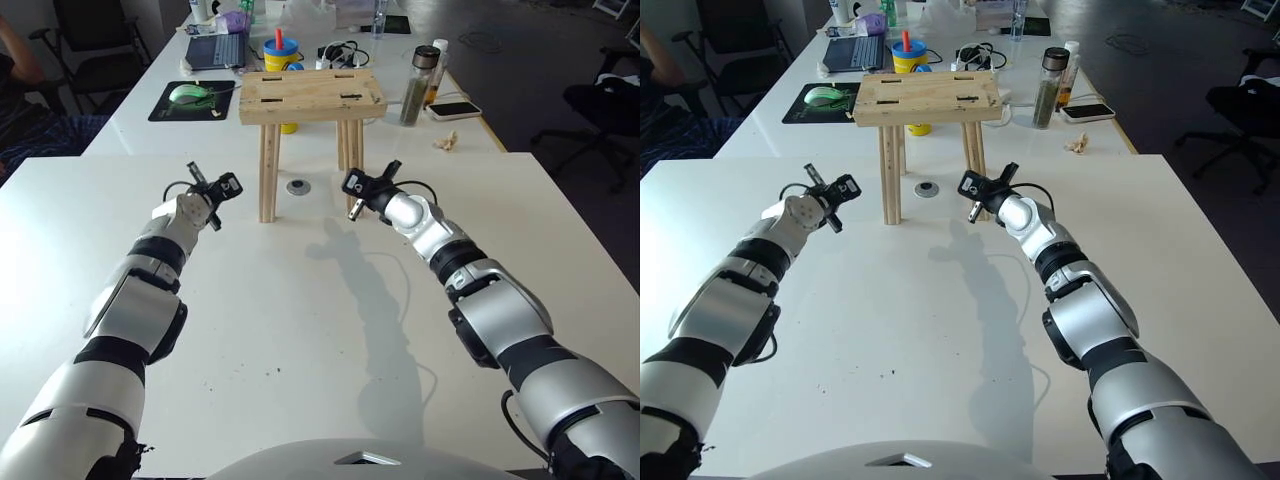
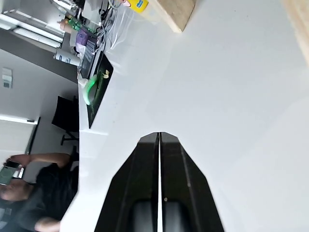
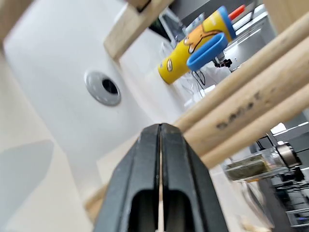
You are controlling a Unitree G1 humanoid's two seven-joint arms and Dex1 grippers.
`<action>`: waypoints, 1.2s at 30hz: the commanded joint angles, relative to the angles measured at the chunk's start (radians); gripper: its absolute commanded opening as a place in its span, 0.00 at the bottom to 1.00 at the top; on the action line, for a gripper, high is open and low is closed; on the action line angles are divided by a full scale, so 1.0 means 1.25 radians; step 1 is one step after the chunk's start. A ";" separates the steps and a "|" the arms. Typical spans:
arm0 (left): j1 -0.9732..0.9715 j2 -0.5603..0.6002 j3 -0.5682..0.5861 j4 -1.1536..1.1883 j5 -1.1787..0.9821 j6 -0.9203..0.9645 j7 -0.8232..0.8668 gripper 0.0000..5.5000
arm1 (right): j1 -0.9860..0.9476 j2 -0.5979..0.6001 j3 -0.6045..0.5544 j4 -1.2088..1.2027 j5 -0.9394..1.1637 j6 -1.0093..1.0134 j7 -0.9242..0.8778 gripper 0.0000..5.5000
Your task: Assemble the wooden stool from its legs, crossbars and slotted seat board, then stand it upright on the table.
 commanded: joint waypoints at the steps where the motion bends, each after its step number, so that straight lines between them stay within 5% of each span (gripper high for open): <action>1: 0.183 0.005 0.117 -0.146 -0.094 -0.093 0.041 0.01 | 0.164 -0.005 -0.126 -0.168 0.158 0.021 0.100 0.00; 8: 0.363 -0.150 0.233 -0.519 -0.253 -0.205 0.088 0.01 | 0.332 -0.012 -0.246 -0.496 0.250 0.141 0.053 0.00; 21: 0.275 -0.377 0.258 -0.487 -0.366 -0.174 0.002 0.01 | 0.520 0.025 -0.306 -0.760 0.258 0.292 -0.047 0.00; 36: 0.210 -0.346 0.319 -0.398 -0.321 -0.201 0.039 0.01 | 0.470 0.067 -0.263 -0.731 0.189 0.295 -0.090 0.00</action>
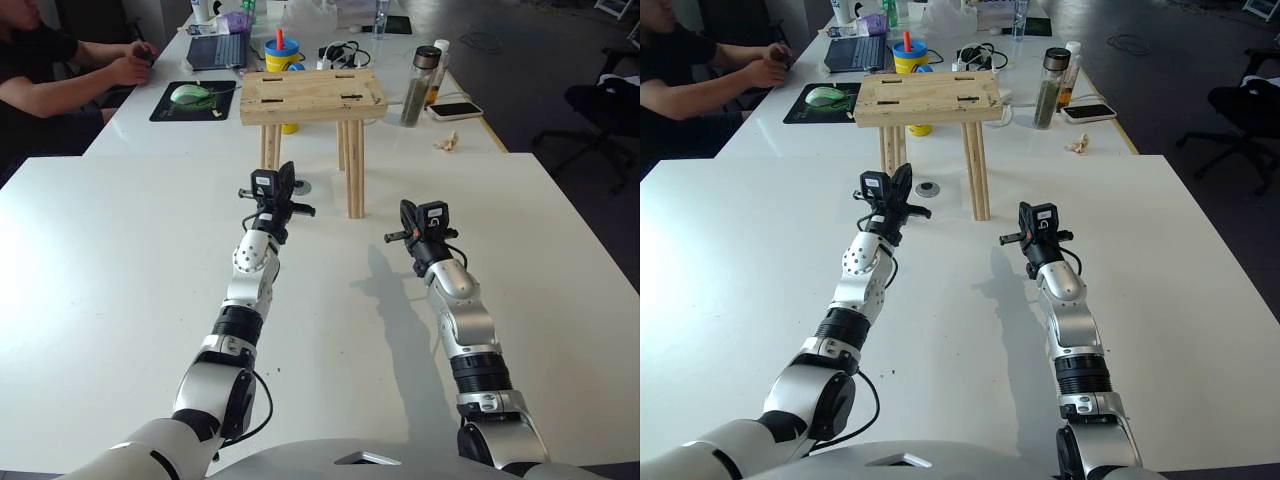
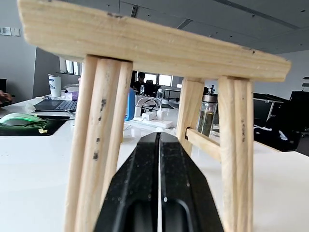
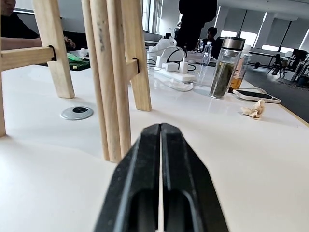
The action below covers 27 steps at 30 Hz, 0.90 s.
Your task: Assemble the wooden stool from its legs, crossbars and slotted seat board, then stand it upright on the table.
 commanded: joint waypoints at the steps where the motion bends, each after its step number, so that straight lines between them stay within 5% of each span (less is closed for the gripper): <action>1: -0.025 0.019 0.013 0.025 0.018 -0.011 0.011 0.01 | -0.046 0.023 0.003 0.031 -0.011 -0.022 -0.018 0.00; 27: 0.029 0.070 0.032 -0.036 0.020 0.021 -0.061 0.01 | -0.135 0.112 0.038 0.181 -0.060 -0.075 -0.067 0.00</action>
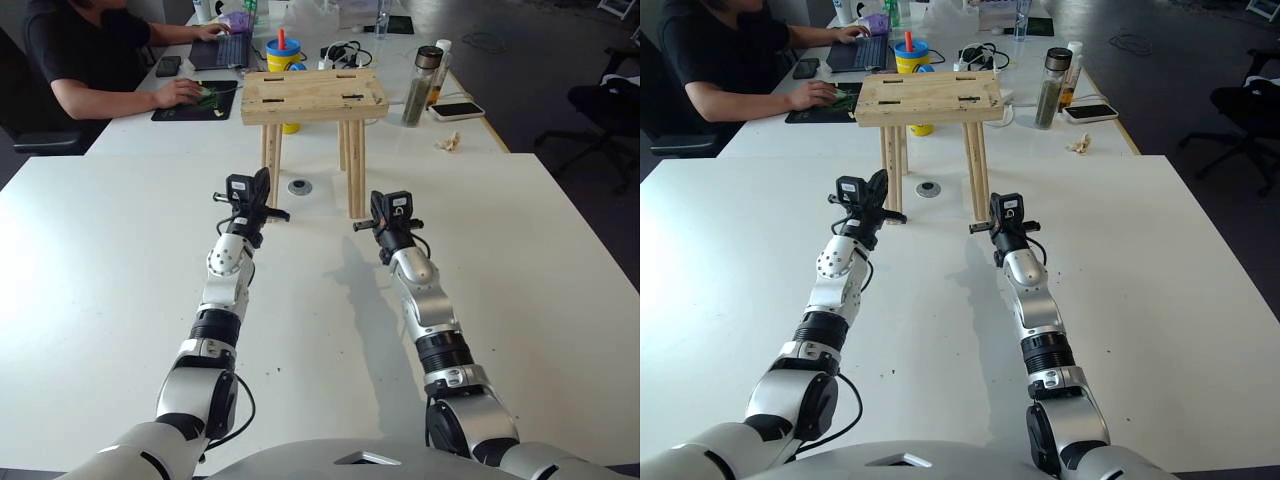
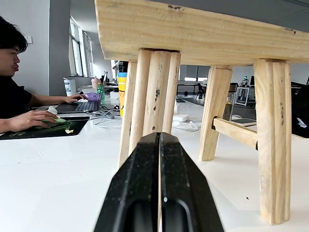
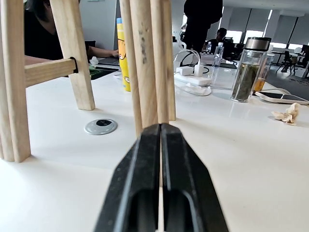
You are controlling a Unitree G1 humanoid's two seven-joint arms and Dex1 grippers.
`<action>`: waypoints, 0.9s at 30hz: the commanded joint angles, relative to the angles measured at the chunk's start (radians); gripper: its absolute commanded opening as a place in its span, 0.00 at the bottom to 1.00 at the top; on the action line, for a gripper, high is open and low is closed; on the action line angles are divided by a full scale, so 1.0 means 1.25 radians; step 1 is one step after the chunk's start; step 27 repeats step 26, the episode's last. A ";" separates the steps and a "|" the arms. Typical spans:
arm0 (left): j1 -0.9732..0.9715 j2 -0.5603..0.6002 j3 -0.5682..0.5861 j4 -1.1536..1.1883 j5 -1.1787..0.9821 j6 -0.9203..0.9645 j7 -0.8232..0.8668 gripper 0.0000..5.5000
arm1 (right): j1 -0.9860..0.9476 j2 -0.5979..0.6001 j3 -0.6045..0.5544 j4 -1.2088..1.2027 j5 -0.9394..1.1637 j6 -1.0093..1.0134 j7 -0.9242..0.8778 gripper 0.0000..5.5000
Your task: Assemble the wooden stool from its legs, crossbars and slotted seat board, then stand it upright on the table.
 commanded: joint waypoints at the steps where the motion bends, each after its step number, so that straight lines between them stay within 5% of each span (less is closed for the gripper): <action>1: -0.005 0.010 -0.003 0.002 0.008 0.008 -0.006 0.01 | -0.039 0.009 0.006 0.031 -0.010 -0.019 -0.009 0.00; 15: -0.063 0.030 -0.008 0.071 0.003 0.003 -0.064 0.01 | -0.121 0.033 -0.004 0.190 -0.007 -0.090 -0.006 0.00; 27: -0.246 0.039 -0.056 0.335 0.083 0.055 -0.078 0.01 | -0.140 0.026 -0.010 0.254 -0.003 -0.101 0.020 0.00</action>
